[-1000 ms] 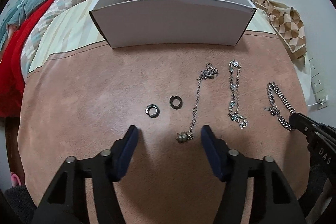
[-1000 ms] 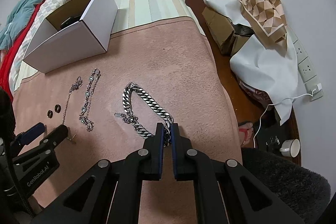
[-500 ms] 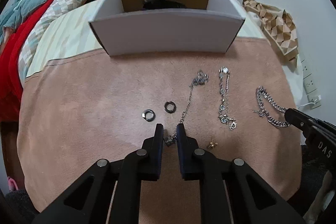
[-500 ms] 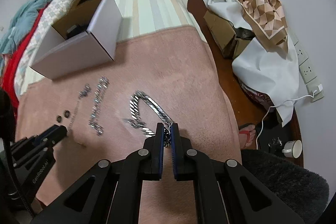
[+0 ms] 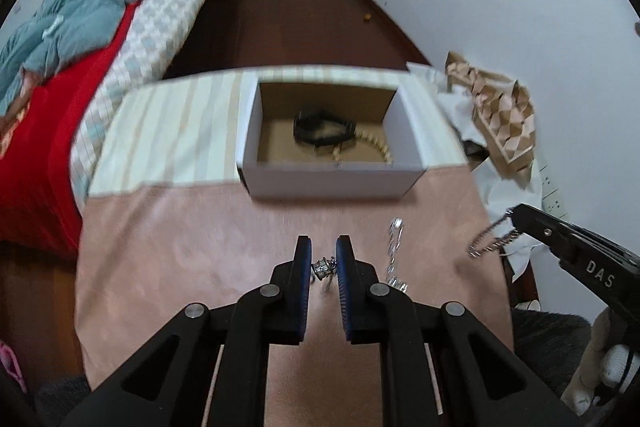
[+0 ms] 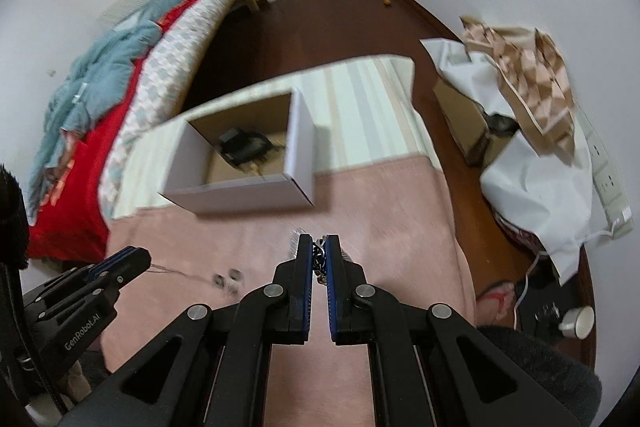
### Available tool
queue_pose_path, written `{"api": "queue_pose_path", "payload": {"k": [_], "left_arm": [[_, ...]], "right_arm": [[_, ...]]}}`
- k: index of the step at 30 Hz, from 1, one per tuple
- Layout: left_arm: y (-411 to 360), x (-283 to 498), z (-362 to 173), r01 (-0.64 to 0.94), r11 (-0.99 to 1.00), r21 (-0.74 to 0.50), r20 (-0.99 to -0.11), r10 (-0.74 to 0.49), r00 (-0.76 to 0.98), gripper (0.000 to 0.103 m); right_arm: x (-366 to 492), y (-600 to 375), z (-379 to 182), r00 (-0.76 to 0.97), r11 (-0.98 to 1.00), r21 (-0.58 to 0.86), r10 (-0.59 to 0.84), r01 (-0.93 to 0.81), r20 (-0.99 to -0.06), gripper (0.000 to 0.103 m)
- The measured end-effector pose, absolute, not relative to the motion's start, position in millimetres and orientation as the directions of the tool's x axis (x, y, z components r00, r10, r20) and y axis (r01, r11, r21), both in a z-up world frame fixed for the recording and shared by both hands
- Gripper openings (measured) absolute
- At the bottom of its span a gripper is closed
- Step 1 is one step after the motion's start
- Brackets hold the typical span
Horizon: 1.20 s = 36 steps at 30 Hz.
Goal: Organize jewelry
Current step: 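Lower both chains into the white box and open both grippers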
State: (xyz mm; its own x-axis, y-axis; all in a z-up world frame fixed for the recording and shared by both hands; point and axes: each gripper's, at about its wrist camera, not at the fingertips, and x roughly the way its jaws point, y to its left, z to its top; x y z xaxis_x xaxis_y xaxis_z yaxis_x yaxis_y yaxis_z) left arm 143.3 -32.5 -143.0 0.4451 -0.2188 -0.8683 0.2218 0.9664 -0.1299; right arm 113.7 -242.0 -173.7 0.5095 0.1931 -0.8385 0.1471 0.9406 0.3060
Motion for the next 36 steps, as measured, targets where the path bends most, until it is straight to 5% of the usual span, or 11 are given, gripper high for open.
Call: {"api": "queue_pose_path", "payload": {"k": [13,32,34,36], "left_arm": [[-16,210,-46,0.250,0.961,-0.121,-0.779,-0.248,0.576,0.010],[-16,291,-148,0.190,0.977,-0.100,-0.914,-0.165,0.370,0.016],[-12,293,-150,0.172,0.980,-0.096,-0.919,-0.154,0.362,0.016],[-8,293,-151,0.156,0.984,-0.084,-0.923,-0.136,0.359,0.021]], "right_arm": [[209,-213,-96,0.578,0.934,0.356,0.283,0.014,-0.766,0.006],[290,-188,-214,0.259,0.951,0.309,0.293,0.022,-0.920,0.007],[291,-186,-213,0.254,0.958,0.286,0.273,0.016,-0.928,0.011],[290,-187,-211,0.254,0.960,0.278,0.263,0.024,-0.931,0.041]]}}
